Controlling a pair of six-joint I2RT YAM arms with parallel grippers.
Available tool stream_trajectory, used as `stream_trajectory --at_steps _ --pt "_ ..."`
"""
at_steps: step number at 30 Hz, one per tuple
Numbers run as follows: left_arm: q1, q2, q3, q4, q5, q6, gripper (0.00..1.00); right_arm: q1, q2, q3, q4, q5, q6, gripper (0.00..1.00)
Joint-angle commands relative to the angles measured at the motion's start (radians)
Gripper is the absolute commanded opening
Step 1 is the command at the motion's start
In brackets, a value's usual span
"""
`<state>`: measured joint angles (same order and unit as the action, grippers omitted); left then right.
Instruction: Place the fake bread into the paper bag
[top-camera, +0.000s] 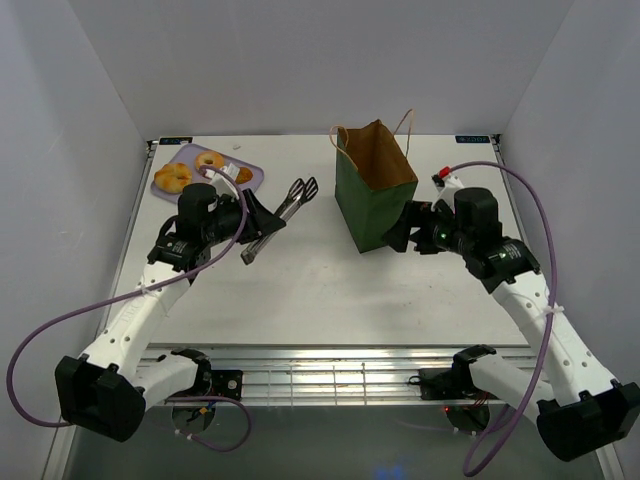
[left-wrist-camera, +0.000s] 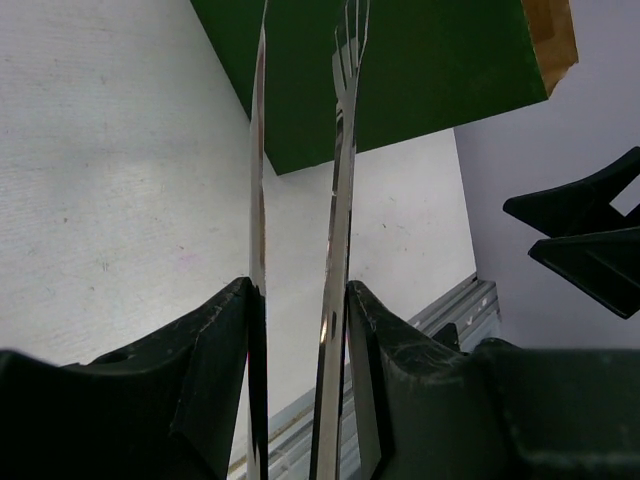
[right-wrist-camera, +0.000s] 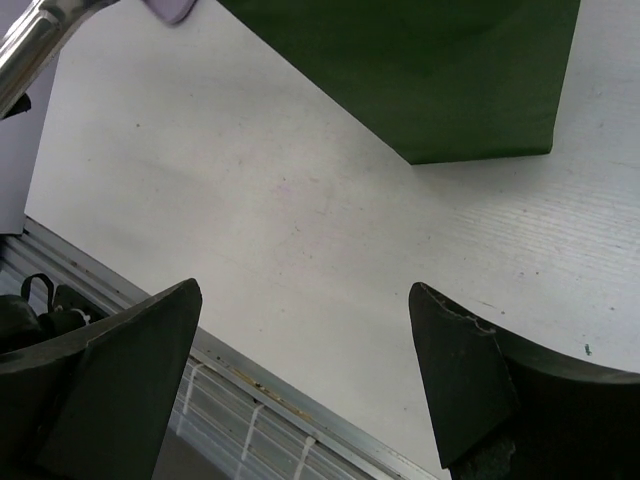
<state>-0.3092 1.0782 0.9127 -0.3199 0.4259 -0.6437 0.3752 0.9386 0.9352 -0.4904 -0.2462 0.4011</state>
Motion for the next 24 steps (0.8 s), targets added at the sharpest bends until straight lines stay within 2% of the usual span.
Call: stream_trajectory --at_steps 1,4,9,11,15,24 --pt "0.012 -0.012 0.15 -0.146 -0.047 -0.06 0.52 0.004 0.058 0.216 -0.129 0.01 -0.033 0.9" --pt "0.019 -0.003 0.213 -0.238 -0.091 -0.111 0.52 0.004 0.144 0.362 -0.264 0.002 -0.002 0.9" --pt "0.044 0.0 0.261 -0.366 -0.076 -0.184 0.51 0.004 0.192 0.432 -0.347 0.042 0.027 0.9" --pt "0.059 -0.014 0.25 -0.372 -0.072 -0.227 0.51 0.004 0.177 0.442 -0.349 0.085 0.015 0.9" --pt "0.105 -0.037 0.218 -0.354 -0.021 -0.284 0.51 0.002 0.17 0.455 -0.344 0.292 -0.033 0.9" --pt "0.203 -0.049 0.22 -0.412 0.0 -0.298 0.52 -0.009 0.302 0.571 -0.231 0.377 -0.134 0.94"
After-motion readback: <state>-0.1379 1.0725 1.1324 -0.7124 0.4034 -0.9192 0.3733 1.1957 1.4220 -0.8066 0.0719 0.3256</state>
